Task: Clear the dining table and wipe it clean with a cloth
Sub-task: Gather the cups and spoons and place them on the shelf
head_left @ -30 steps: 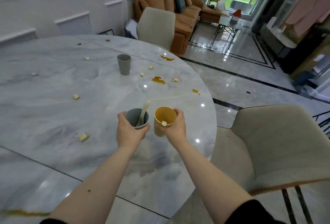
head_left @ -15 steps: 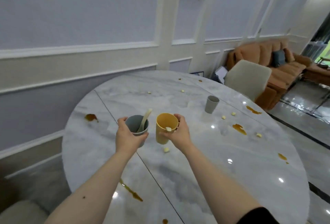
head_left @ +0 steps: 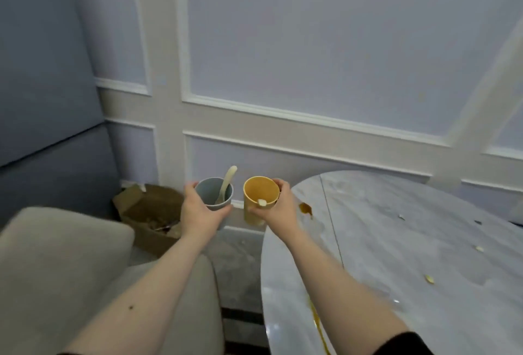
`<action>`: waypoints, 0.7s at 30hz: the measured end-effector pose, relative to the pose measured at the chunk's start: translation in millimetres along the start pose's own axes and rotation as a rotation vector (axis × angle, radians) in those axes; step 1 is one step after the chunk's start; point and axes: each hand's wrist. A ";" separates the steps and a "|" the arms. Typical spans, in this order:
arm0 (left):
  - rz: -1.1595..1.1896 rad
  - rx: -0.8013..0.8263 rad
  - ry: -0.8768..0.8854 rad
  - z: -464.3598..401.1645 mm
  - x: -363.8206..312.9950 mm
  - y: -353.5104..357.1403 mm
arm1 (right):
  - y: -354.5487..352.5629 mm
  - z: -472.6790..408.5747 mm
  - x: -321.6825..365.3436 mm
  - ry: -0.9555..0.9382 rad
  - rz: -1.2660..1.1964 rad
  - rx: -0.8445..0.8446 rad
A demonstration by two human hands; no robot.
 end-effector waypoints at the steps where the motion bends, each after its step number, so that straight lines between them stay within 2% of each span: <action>1: -0.006 -0.040 -0.007 -9.0 4.6 -16.4 | 17.1 1.5 10.1 -0.016 -0.008 0.032; 9: -0.082 -0.362 -0.012 -86.8 51.5 -202.3 | 200.9 49.2 114.4 -0.151 -0.087 0.310; 15: -0.134 -0.528 -0.035 -141.9 94.7 -359.2 | 351.6 106.1 202.0 -0.236 -0.131 0.462; 21: -0.167 -0.689 -0.076 -166.2 133.3 -486.9 | 466.9 163.7 271.0 -0.279 -0.187 0.582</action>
Point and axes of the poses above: each hand's wrist, its own z-axis away from the middle knuckle, its own y-axis out of the palm, x = y × z, and after that the axes turned 10 degrees about -x, right-handed
